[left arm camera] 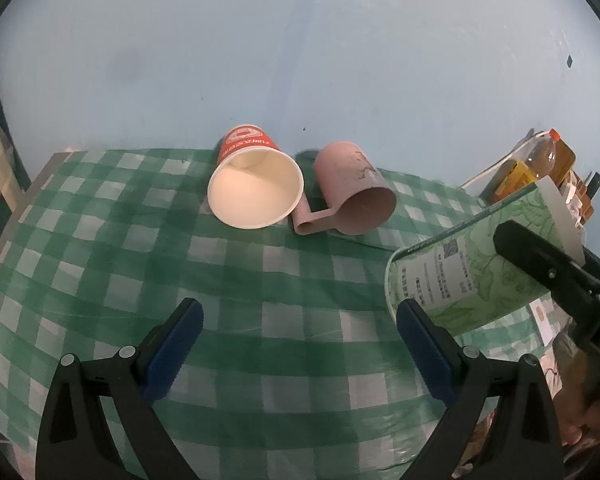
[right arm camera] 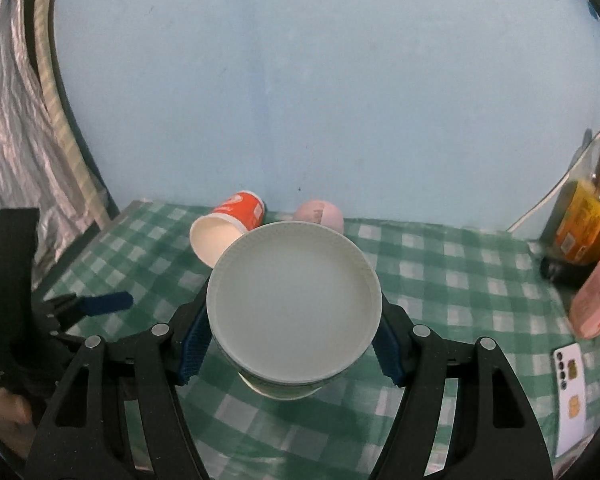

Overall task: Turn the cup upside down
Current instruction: 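Turn the green cup rim-down with the right gripper above the table, then lower the green cup rim-down onto the cloth and open the right gripper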

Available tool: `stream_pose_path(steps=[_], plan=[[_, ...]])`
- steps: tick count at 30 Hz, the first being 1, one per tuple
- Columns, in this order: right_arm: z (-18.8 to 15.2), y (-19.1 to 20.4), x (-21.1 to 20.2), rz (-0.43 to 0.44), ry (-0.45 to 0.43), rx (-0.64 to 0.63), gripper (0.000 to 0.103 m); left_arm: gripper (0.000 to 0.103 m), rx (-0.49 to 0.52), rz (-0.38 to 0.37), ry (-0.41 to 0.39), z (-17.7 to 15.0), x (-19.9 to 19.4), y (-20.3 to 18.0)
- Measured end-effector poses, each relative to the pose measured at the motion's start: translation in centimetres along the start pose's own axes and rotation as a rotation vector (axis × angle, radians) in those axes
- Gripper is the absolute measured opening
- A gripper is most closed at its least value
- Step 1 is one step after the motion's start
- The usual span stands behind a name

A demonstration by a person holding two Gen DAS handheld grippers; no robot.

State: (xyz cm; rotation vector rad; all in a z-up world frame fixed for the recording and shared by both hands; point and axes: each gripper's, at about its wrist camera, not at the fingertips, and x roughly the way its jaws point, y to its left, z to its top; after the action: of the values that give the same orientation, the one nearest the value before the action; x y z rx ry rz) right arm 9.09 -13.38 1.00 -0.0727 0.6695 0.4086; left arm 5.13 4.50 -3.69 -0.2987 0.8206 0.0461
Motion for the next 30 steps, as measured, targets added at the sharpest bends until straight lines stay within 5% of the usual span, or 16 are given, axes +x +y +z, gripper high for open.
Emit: stream_pose_path(steps=[20, 30], plan=[[-1.4, 0.0, 3.0, -0.031, 0.169, -0.052, 0.07, 0.098, 0.064, 0.063, -0.005, -0.3, 0.5, -0.4], [-1.0, 0.0, 2.6, -0.031, 0.143, -0.044, 0.075, 0.098, 0.073, 0.062, -0.016, -0.3, 0.1, -0.6]])
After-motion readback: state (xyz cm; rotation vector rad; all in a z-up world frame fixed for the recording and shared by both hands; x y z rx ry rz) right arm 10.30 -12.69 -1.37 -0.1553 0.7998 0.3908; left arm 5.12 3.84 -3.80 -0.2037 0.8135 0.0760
